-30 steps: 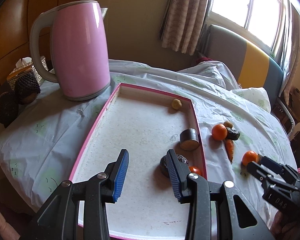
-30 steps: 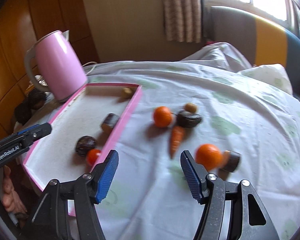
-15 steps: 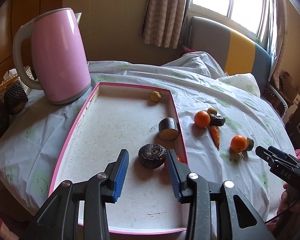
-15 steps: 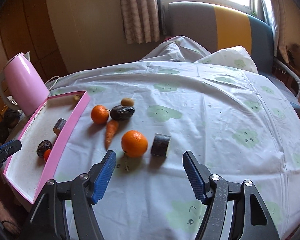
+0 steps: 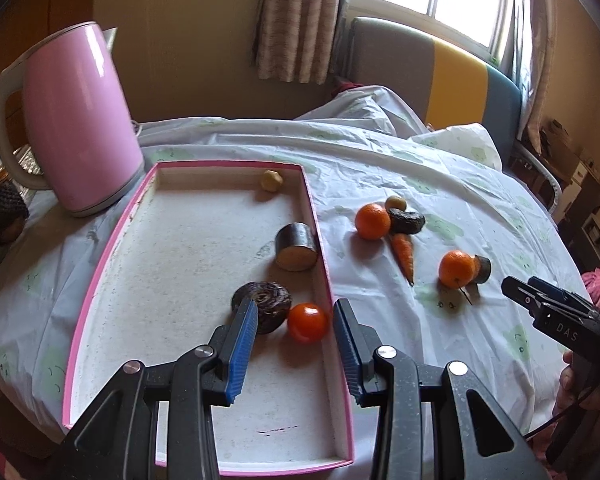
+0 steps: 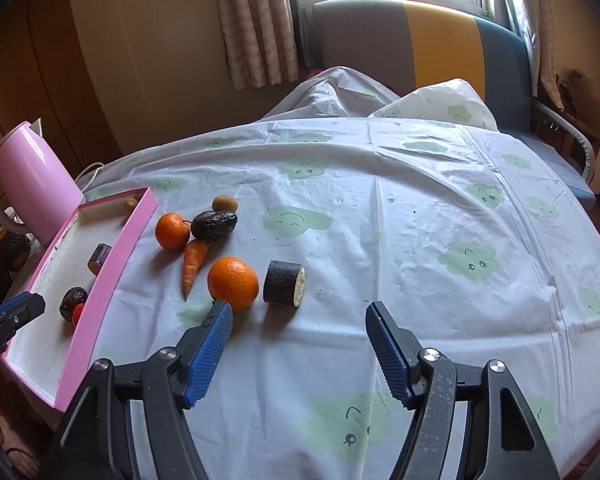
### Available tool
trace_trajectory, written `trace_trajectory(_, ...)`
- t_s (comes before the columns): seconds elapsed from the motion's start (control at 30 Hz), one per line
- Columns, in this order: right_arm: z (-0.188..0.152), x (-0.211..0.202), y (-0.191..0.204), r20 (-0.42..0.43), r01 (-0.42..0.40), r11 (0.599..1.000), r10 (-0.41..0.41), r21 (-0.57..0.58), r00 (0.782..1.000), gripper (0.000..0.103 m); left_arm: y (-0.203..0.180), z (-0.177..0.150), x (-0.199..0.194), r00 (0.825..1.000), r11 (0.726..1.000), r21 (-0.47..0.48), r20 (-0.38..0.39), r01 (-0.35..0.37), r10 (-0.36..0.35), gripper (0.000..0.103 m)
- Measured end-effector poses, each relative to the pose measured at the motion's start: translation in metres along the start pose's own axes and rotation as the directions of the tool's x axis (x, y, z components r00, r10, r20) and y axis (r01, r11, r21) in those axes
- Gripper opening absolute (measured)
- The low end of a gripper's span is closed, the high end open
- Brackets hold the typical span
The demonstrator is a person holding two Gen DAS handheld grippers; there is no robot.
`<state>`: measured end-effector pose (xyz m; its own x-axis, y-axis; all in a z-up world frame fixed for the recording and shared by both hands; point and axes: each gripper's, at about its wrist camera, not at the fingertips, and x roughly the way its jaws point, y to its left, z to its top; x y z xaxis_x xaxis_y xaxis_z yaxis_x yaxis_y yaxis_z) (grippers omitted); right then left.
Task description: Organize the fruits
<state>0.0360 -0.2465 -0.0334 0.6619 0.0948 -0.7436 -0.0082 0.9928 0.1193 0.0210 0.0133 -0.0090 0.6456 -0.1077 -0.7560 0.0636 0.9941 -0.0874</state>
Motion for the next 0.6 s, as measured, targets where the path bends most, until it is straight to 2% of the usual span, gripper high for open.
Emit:
trace_trajectory(0.07,-0.001,0.001,0.002,-0.005,-0.004,1.000,0.004,-0.014,1.000,0.070,-0.007,0.003,0.002,1.000,1.000,0.016,-0.003,0.011,-0.011,0.039)
trace_trajectory(0.13,-0.001,0.001,0.006,-0.003,-0.014,0.999,0.014,-0.038,1.000,0.063,-0.012,0.007,0.003,1.000,0.999,0.029,-0.002,0.024,-0.024,0.039)
trace_trajectory(0.3,0.001,0.001,0.011,0.003,-0.052,0.997,0.052,-0.057,0.999,0.061,-0.025,0.013,0.011,0.999,0.997,0.054,-0.016,0.051,-0.051,0.039)
trace_trajectory(0.4,0.003,0.001,0.018,0.004,-0.089,0.992,0.090,-0.091,0.996,0.054,-0.030,0.015,0.017,0.998,0.996,0.062,-0.031,0.058,-0.056,0.039)
trace_trajectory(0.5,0.007,0.004,0.027,0.005,-0.104,0.987,0.106,-0.123,0.994,0.049,-0.036,0.012,0.018,0.998,0.994,0.087,-0.032,0.065,-0.062,0.034)
trace_trajectory(0.6,0.009,0.008,0.036,0.003,-0.110,0.980,0.112,-0.164,0.994,0.047,-0.038,0.010,0.019,0.996,0.993,0.087,-0.043,0.079,-0.075,0.034)
